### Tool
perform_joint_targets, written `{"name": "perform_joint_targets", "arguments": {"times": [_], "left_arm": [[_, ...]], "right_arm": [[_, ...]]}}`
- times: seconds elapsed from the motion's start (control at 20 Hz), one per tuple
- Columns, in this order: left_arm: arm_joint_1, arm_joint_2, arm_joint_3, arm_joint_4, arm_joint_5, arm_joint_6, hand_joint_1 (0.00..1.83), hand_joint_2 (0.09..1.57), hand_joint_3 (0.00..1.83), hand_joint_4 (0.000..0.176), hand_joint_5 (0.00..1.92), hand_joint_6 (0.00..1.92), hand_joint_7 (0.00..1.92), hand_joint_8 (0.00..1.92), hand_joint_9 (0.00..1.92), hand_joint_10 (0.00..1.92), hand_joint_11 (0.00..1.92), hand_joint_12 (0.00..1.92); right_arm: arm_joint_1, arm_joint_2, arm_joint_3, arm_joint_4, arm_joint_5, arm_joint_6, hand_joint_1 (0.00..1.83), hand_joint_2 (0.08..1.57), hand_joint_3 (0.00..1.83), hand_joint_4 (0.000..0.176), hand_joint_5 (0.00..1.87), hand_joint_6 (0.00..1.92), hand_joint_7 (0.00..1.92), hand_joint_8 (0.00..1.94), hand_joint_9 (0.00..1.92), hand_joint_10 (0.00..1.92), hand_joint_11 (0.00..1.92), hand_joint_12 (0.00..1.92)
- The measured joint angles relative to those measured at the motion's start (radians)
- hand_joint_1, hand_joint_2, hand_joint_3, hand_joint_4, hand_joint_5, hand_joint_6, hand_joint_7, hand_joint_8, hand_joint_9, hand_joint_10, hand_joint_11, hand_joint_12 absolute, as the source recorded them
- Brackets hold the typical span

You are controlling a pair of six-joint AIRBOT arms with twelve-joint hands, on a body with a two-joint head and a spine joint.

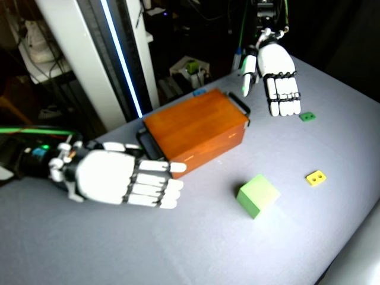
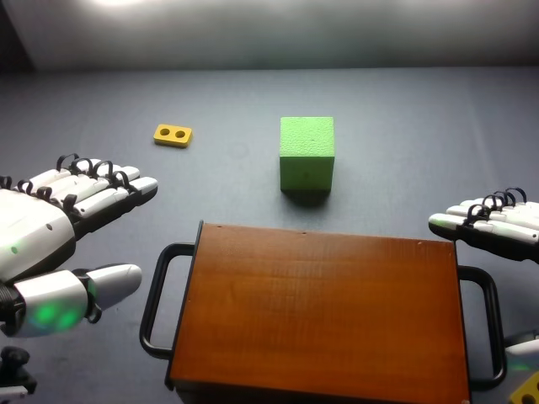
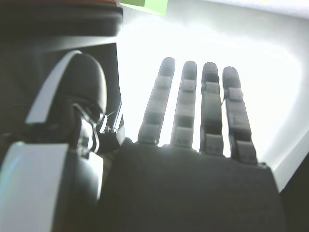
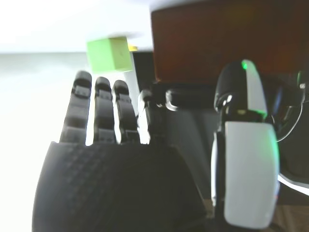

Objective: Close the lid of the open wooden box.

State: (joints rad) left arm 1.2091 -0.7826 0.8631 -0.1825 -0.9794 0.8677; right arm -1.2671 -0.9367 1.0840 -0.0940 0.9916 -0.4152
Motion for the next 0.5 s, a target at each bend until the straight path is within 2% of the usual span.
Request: {"name": "perform_joint_targets", "arguments": {"times": [0.1, 0.15, 0.25, 0.3, 0.35, 0.4, 0.5], "left_arm": [[0.000, 0.000, 0.000, 0.002, 0.000, -0.002, 0.00, 1.44, 0.00, 0.000, 0.06, 0.01, 0.03, 0.00, 0.04, 0.01, 0.05, 0.04], [0.000, 0.000, 0.000, -0.002, 0.002, -0.002, 0.00, 1.45, 0.00, 0.000, 0.06, 0.01, 0.03, 0.01, 0.03, 0.00, 0.02, 0.03], [0.000, 0.000, 0.000, -0.002, 0.001, -0.002, 0.00, 1.44, 0.00, 0.000, 0.06, 0.00, 0.05, 0.01, 0.04, 0.00, 0.03, 0.03], [0.000, 0.000, 0.000, 0.000, 0.000, -0.002, 0.00, 1.41, 0.00, 0.000, 0.05, 0.00, 0.04, 0.01, 0.05, 0.01, 0.03, 0.04], [0.000, 0.000, 0.000, 0.003, 0.000, -0.002, 0.00, 1.40, 0.00, 0.000, 0.08, 0.01, 0.06, 0.01, 0.06, 0.01, 0.04, 0.04], [0.000, 0.000, 0.000, 0.003, 0.000, -0.002, 0.00, 1.42, 0.00, 0.000, 0.12, 0.01, 0.10, 0.01, 0.10, 0.01, 0.04, 0.05], [0.001, 0.000, 0.000, -0.010, -0.013, -0.002, 0.00, 1.32, 0.00, 0.000, 0.09, 0.00, 0.08, 0.00, 0.09, 0.00, 0.07, 0.09]], "right_arm": [[-0.006, 0.000, 0.000, -0.003, 0.002, 0.000, 0.73, 0.98, 0.00, 0.137, 0.00, 0.00, 0.00, 0.00, 0.00, 0.00, 0.01, 0.01], [-0.006, 0.000, 0.000, -0.003, -0.002, 0.000, 0.71, 0.98, 0.00, 0.108, 0.00, 0.00, 0.00, 0.00, 0.00, 0.00, 0.01, 0.00], [-0.006, 0.000, 0.000, -0.004, -0.002, 0.000, 0.71, 0.99, 0.00, 0.109, 0.00, 0.00, 0.00, 0.00, 0.00, 0.00, 0.00, 0.00], [-0.006, 0.000, 0.000, -0.004, -0.003, 0.000, 0.64, 0.99, 0.00, 0.107, 0.00, 0.00, 0.00, 0.00, 0.00, 0.00, 0.00, 0.00], [-0.006, 0.000, 0.000, -0.004, -0.005, 0.000, 0.62, 1.00, 0.01, 0.072, 0.00, 0.00, 0.00, 0.00, 0.00, 0.00, 0.00, 0.00], [-0.006, 0.000, 0.000, -0.004, -0.005, 0.000, 0.58, 1.01, 0.01, 0.111, 0.00, 0.00, 0.00, 0.00, 0.00, 0.00, 0.00, 0.00], [-0.006, 0.022, -0.004, -0.012, -0.008, 0.000, 0.59, 1.00, 0.00, 0.163, 0.00, 0.00, 0.00, 0.00, 0.00, 0.00, 0.00, 0.00]]}}
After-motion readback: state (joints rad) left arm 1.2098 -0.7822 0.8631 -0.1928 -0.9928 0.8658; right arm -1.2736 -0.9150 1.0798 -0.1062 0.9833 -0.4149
